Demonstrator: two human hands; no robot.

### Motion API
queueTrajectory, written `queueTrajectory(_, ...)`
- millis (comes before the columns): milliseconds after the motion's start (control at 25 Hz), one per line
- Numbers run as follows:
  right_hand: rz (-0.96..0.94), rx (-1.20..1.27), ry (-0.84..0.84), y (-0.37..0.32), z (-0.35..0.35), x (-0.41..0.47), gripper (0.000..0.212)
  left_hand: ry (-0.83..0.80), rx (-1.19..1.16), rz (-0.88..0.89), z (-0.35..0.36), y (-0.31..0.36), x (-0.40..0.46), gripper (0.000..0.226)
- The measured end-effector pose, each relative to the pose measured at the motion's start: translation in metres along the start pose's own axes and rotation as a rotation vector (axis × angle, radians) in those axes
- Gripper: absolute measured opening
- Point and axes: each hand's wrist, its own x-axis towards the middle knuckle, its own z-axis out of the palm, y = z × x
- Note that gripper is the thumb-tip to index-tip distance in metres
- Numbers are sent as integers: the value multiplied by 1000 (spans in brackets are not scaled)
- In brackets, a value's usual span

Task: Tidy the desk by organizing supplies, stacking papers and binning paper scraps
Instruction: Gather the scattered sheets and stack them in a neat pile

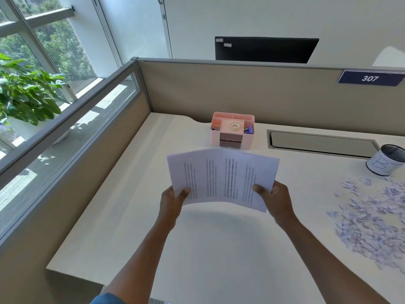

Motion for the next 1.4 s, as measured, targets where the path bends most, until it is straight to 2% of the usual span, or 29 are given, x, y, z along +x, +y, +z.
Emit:
queueTrajectory(80,-5,-34,44,16,8,-8,11,36,31,-13,4,-14,-7,8)
queueTrajectory(280,67,-138,44,46,15,-19,15,67,127,-89,4,-33,-18,13)
queueTrajectory(920,116,-97,-26,44,15,-16,17,98,182,-125,9,-33,-4,15)
queueTrajectory(1000,171,-4,-82,42,15,-16,15,158,188,-104,7,-28,0,21)
queueTrajectory(1080,220,114,-126,40,17,-18,14,231,210,-67,4,-24,-1,47)
queueTrajectory(1160,252,226,-119,39,20,-21,15,289,131,-106,5,-26,-6,83)
queueTrajectory(1200,268,283,-95,38,23,-23,15,303,49,-150,9,-27,-9,91)
queueTrajectory(1280,304,384,-49,36,28,-26,17,281,-166,-263,19,-31,-16,86)
queueTrajectory(1400,351,497,-37,36,40,-33,20,41,-394,-319,37,-30,-29,64)
